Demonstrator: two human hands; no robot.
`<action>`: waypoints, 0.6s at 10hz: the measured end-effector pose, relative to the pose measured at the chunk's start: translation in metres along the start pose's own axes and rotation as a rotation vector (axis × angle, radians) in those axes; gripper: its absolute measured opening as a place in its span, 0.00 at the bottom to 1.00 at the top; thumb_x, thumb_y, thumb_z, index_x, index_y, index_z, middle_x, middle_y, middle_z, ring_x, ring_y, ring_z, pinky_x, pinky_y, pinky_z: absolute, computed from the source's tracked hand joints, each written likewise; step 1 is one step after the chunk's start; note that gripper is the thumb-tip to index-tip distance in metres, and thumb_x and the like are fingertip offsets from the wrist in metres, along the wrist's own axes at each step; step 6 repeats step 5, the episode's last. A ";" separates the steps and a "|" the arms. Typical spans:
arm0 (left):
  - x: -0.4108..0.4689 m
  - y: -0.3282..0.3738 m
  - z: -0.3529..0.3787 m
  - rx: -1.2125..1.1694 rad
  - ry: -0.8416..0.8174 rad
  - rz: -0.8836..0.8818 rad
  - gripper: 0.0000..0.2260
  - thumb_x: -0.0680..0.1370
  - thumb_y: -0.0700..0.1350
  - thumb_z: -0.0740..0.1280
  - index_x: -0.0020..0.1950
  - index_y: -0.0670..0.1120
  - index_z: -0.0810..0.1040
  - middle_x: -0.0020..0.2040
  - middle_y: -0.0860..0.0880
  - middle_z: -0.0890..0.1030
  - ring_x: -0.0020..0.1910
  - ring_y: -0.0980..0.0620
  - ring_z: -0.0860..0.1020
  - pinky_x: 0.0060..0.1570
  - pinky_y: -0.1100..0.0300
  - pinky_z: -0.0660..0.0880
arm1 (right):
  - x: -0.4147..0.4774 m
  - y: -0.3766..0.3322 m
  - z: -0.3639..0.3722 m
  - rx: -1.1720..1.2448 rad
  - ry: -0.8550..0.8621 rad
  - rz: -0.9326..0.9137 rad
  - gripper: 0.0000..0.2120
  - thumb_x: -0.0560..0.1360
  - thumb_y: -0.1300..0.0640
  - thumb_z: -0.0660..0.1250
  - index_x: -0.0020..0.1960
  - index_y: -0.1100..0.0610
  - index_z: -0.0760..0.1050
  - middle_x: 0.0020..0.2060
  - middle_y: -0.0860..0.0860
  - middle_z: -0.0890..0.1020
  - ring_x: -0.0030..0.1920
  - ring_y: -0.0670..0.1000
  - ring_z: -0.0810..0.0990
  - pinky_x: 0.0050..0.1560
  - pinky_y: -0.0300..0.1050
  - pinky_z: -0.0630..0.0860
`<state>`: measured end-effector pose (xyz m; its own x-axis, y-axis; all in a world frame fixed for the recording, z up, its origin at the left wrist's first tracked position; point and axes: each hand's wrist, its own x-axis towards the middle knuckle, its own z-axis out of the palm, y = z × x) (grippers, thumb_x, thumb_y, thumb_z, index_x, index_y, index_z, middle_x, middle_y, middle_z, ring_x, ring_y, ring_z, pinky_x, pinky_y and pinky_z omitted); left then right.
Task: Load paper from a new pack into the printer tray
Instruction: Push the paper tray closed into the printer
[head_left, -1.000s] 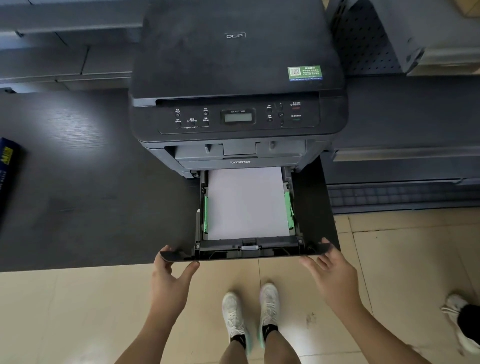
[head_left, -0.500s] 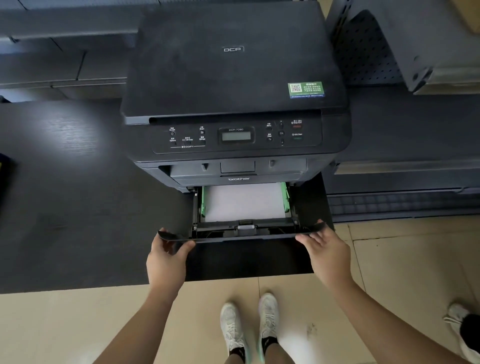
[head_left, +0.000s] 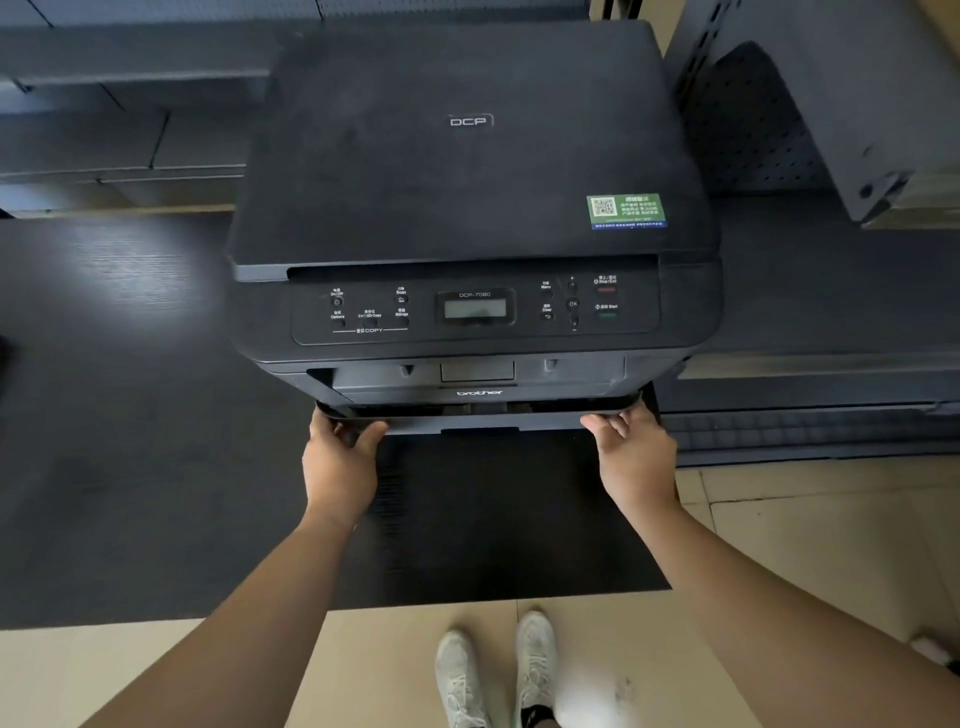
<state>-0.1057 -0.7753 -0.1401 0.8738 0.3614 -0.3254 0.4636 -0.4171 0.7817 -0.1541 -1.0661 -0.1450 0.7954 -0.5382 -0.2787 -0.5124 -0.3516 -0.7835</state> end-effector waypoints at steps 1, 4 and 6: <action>0.004 0.006 0.001 -0.010 -0.013 -0.015 0.17 0.75 0.43 0.73 0.62 0.43 0.74 0.49 0.51 0.81 0.49 0.52 0.78 0.51 0.58 0.70 | 0.003 -0.006 0.001 0.009 -0.003 0.034 0.18 0.75 0.53 0.70 0.62 0.61 0.76 0.53 0.54 0.84 0.59 0.56 0.81 0.55 0.41 0.72; 0.010 0.004 -0.005 -0.002 -0.108 -0.001 0.26 0.76 0.45 0.72 0.71 0.44 0.68 0.61 0.48 0.80 0.63 0.47 0.77 0.58 0.56 0.72 | 0.003 -0.008 -0.003 -0.099 -0.056 -0.038 0.24 0.77 0.50 0.68 0.70 0.56 0.69 0.63 0.55 0.80 0.65 0.55 0.78 0.62 0.49 0.74; -0.028 -0.012 -0.023 0.120 -0.147 -0.089 0.33 0.76 0.45 0.72 0.77 0.43 0.62 0.71 0.41 0.74 0.70 0.42 0.72 0.69 0.49 0.68 | -0.024 -0.008 -0.018 -0.192 -0.153 0.007 0.33 0.78 0.49 0.67 0.78 0.55 0.58 0.69 0.54 0.75 0.68 0.53 0.76 0.66 0.47 0.71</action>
